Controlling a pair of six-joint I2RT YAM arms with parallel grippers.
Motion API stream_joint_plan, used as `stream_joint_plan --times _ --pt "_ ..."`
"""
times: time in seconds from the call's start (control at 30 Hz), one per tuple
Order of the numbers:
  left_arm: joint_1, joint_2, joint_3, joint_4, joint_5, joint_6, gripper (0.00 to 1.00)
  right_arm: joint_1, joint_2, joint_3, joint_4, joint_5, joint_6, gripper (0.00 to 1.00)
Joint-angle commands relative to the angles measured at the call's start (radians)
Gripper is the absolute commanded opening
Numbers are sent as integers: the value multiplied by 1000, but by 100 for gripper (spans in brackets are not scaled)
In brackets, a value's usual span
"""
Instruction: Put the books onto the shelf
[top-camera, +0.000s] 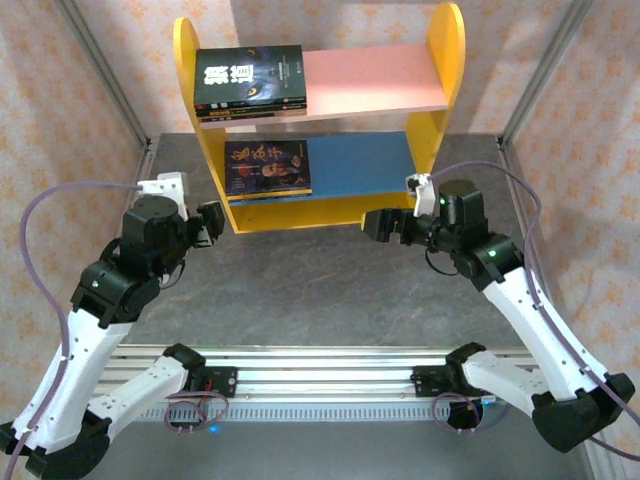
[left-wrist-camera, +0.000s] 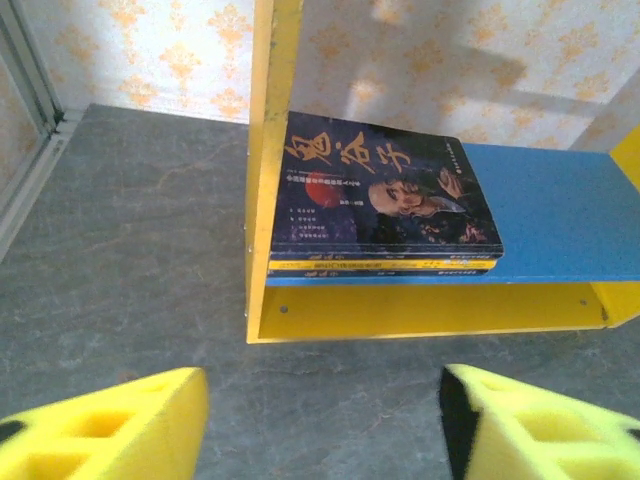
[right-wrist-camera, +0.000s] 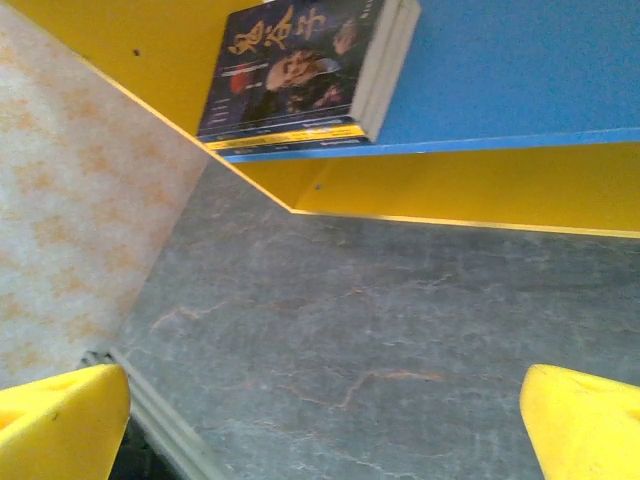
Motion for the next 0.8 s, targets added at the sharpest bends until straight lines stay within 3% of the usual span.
stream_joint_plan --times 0.0,0.2,0.23,0.27,0.67,0.77 --pt "-8 -18 -5 -36 -20 3 73 2 -26 9 71 88 -26 99" --pt "-8 8 78 -89 -75 35 79 -2 5 56 21 162 -26 99" --pt "-7 15 92 -102 -80 37 85 -5 -2 52 23 190 -11 99" --pt "-8 25 105 -115 -80 41 98 -14 -11 45 29 205 5 99" --pt "-2 151 212 -258 -174 2 99 -67 -122 60 -92 405 -21 100" --pt "-3 144 177 -224 -193 16 99 -70 -158 33 -99 486 -38 100"
